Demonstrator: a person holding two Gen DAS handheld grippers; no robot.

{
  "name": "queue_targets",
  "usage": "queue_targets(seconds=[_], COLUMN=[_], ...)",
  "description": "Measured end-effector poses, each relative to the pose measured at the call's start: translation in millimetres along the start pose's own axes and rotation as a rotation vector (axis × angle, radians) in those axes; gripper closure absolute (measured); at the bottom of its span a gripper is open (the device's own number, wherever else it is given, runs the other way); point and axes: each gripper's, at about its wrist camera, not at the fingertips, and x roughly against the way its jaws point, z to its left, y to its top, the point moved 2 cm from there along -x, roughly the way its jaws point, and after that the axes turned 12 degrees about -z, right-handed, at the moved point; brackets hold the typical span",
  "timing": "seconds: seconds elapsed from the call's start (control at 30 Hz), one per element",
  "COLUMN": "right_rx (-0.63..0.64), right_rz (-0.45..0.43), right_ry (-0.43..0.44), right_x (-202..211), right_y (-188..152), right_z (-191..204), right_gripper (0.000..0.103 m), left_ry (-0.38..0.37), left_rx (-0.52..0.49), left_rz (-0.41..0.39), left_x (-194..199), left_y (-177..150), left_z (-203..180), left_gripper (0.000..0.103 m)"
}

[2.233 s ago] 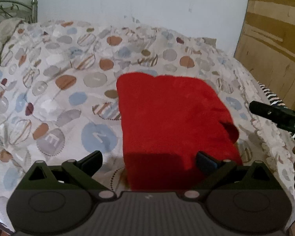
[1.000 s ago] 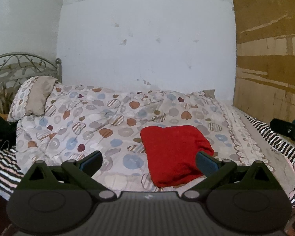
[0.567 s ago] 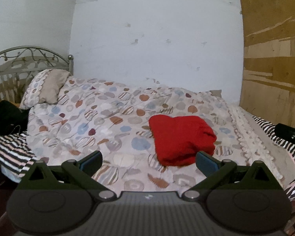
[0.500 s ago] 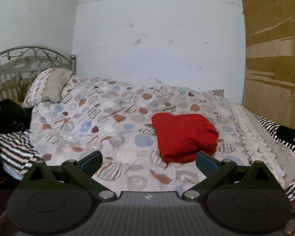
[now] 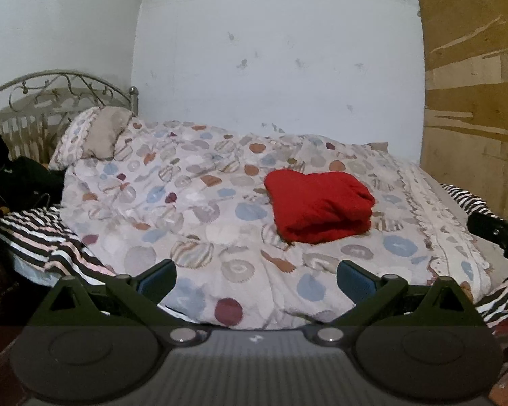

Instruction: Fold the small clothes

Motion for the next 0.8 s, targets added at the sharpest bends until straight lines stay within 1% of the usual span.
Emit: queue_targets(seconds=[0.13,0.47,0.8], right_rx=[0.022,0.022,0.019], right_rz=[-0.001,0.014,0.012], right_ry=[0.010,0.021,0.019], right_x=[0.9,-0.3,-0.6], right_y=[1.7,2.5,3.2], right_z=[1.5,4.6,4.8], right_gripper=[0.000,0.000,0.000], left_ry=[0.002,0.037,0.035], left_rx=[-0.002,0.033,0.034], left_rz=[-0.008,-0.001,-0.001], left_x=[2.5,4.9,6.1], left_y=[-0.2,-2.1,-0.8], left_z=[-0.5,8.8,9.5], left_gripper=[0.000,0.000,0.000])
